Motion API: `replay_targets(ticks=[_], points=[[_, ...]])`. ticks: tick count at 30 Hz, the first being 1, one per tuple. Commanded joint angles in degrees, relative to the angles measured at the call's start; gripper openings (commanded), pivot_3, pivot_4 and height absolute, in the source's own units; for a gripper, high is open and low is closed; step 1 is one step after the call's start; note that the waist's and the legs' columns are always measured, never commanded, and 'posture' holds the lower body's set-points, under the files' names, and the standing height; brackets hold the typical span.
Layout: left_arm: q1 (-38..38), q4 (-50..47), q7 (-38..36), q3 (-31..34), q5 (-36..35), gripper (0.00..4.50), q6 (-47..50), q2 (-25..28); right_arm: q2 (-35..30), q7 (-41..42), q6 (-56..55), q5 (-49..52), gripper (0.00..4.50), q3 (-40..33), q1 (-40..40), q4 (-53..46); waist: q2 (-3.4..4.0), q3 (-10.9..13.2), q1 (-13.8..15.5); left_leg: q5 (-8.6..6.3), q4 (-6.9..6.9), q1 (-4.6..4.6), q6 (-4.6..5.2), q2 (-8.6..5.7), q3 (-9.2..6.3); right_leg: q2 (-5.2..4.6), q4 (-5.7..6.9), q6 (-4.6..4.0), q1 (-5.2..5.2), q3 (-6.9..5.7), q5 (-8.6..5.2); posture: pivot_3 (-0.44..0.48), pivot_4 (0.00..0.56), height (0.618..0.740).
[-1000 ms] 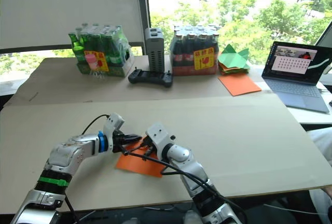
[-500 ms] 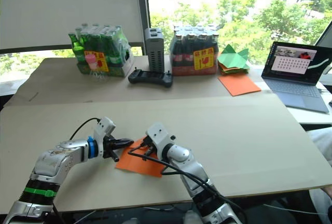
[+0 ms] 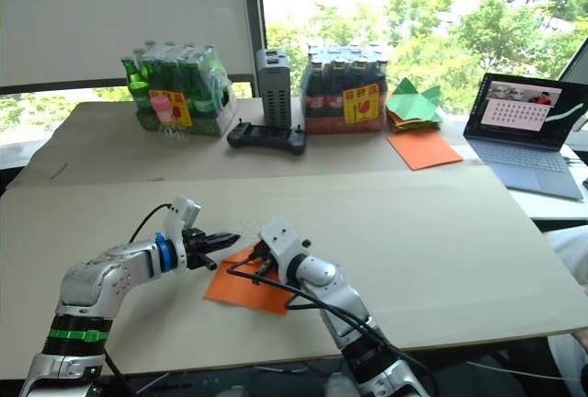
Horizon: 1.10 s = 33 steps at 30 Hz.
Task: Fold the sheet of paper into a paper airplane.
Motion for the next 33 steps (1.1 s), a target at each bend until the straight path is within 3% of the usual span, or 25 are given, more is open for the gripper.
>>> replay_targets(ticks=[1, 12, 20, 33], points=[[0.8, -2.4, -1.3, -0.7, -0.4, 0.04, -0.4, 1.4, -0.2, 0.2, 1.0, -0.5, 0.00, 0.8, 0.4, 1.0, 0.00, 0.0, 0.0, 0.00, 0.00, 0.00, 0.00, 0.00, 0.00, 0.00, 0.00, 0.00, 0.00, 0.00, 0.00, 0.000, 0.150, 0.740], [3.2, -0.2, -3.3, -5.5, 3.7, 0.04, -4.3, 4.9, -0.1, 0.2, 0.8, -0.5, 0.00, 0.7, 0.1, 1.3, 0.00, 0.0, 0.0, 0.00, 0.00, 0.01, 0.00, 0.01, 0.01, 0.00, 0.00, 0.00, 0.00, 0.00, 0.00, 0.000, 0.150, 0.740], [4.3, 0.1, -3.9, -5.5, 4.3, 0.04, -5.4, 6.2, 0.0, 0.3, 0.8, -0.5, 0.00, 0.9, 0.1, 1.3, 0.00, 0.0, 0.0, 0.00, 0.00, 0.03, 0.00, 0.01, 0.02, 0.01, -0.01, 0.00, 0.02, 0.00, 0.00, 0.000, 0.150, 0.740], [3.9, -1.7, -1.9, -6.3, 3.6, 0.04, -5.1, 3.7, 1.2, -0.8, -0.7, 0.5, 0.00, -1.3, -0.4, 0.5, 0.00, 0.0, 0.1, 0.00, 0.00, 0.03, 0.00, 0.01, 0.02, 0.00, 0.00, 0.00, 0.04, 0.00, 0.00, 0.000, 0.150, 0.740]])
